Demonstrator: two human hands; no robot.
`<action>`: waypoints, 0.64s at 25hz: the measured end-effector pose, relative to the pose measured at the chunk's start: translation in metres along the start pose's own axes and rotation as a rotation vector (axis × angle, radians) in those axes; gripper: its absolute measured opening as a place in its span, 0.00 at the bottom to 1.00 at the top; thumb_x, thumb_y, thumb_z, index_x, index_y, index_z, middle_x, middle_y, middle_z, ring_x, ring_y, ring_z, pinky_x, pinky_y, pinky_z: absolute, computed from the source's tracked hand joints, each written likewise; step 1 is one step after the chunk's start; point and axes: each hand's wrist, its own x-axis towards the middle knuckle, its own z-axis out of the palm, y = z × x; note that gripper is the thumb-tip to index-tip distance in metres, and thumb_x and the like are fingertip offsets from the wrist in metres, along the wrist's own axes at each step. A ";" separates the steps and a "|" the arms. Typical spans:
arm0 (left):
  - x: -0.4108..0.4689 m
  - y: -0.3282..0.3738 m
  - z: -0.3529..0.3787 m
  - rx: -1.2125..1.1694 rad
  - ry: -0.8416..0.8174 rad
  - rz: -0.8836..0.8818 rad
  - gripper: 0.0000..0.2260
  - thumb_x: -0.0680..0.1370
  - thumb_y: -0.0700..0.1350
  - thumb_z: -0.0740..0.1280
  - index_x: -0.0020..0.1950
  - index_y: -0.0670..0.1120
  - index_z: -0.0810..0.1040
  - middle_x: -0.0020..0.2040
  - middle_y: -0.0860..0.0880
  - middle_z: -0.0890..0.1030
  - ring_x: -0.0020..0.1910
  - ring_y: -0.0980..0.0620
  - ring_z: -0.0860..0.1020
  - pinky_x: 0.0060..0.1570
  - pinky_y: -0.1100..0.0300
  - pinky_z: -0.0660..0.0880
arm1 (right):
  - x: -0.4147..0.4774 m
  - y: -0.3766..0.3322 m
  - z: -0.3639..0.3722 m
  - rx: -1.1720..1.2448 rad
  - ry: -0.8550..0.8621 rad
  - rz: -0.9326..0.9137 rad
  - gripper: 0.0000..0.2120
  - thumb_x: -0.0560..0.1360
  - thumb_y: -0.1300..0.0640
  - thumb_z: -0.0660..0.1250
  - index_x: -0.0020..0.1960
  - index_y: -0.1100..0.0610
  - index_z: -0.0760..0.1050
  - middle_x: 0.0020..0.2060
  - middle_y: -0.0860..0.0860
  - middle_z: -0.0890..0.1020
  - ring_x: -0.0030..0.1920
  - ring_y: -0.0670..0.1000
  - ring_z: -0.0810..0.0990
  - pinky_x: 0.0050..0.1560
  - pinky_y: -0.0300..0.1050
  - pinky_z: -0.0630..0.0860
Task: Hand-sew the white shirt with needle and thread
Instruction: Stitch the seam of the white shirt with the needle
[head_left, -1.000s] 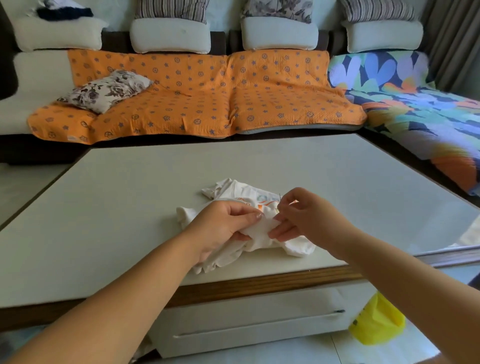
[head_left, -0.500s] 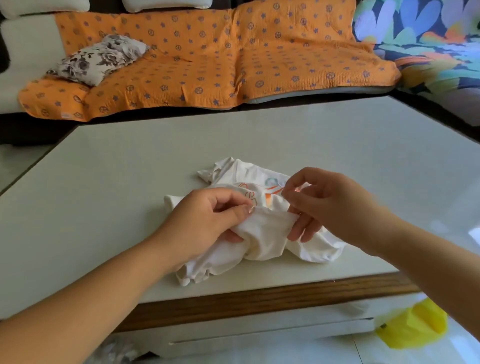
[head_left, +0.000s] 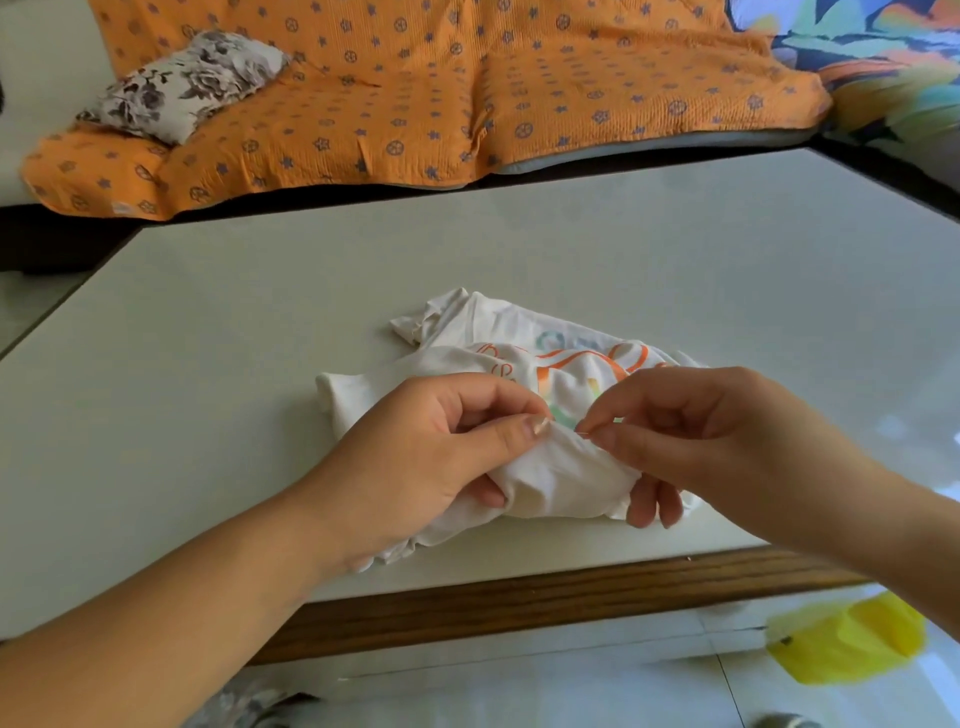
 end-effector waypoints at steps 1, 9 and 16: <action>0.000 0.000 0.001 -0.003 -0.010 -0.003 0.06 0.68 0.49 0.70 0.41 0.50 0.85 0.36 0.47 0.82 0.30 0.54 0.78 0.32 0.64 0.78 | -0.001 0.001 -0.001 0.019 -0.012 -0.001 0.08 0.75 0.62 0.68 0.41 0.52 0.82 0.26 0.56 0.81 0.26 0.52 0.81 0.29 0.40 0.77; 0.002 0.002 0.004 -0.078 -0.038 -0.065 0.09 0.67 0.49 0.71 0.42 0.46 0.84 0.38 0.39 0.78 0.25 0.55 0.74 0.27 0.67 0.74 | -0.001 0.003 0.000 0.142 -0.029 0.013 0.07 0.66 0.51 0.68 0.41 0.52 0.82 0.27 0.56 0.80 0.27 0.55 0.81 0.26 0.40 0.74; 0.001 0.001 0.002 -0.122 -0.052 -0.071 0.05 0.68 0.47 0.70 0.41 0.48 0.84 0.34 0.46 0.80 0.24 0.58 0.74 0.25 0.68 0.72 | 0.001 0.005 0.003 0.178 -0.056 -0.017 0.09 0.65 0.51 0.68 0.42 0.53 0.82 0.27 0.55 0.80 0.27 0.56 0.81 0.25 0.39 0.73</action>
